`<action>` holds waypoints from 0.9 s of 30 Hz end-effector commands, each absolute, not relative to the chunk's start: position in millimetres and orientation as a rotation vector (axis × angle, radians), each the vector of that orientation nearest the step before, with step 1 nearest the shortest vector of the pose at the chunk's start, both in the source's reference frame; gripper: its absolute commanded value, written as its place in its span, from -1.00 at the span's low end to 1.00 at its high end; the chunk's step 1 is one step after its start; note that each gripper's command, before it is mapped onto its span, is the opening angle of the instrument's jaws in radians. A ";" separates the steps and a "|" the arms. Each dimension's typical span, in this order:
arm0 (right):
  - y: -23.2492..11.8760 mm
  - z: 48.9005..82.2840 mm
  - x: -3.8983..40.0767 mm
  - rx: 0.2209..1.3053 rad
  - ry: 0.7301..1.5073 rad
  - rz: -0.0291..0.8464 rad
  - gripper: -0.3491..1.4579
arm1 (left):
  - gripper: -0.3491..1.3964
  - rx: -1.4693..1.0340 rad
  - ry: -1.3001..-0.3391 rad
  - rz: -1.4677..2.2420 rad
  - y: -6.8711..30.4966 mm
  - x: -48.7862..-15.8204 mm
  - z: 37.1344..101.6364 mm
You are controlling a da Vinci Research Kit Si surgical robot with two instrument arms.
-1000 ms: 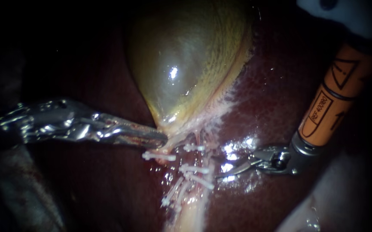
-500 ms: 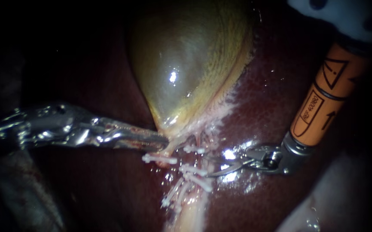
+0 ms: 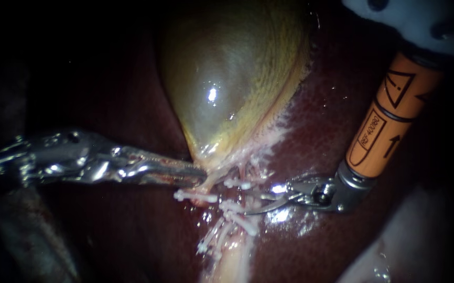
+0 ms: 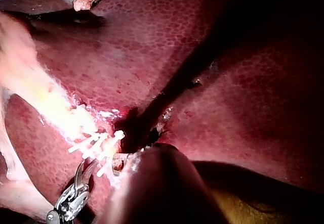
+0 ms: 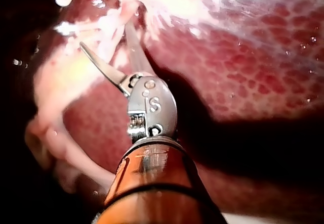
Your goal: Go to the cutting position right tube
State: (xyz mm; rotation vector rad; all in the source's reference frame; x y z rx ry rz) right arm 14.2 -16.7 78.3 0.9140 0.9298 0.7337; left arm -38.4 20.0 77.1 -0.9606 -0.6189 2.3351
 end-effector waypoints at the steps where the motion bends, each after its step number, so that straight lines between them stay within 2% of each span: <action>1: -16.7 78.3 14.3 0.915 0.927 0.735 0.56 | -1.00 -0.960 -0.620 2.335 20.0 -38.4 77.1; 27: -16.5 78.7 15.9 0.919 0.921 0.759 0.53 | -1.00 -0.959 -0.618 2.334 19.8 -38.5 76.9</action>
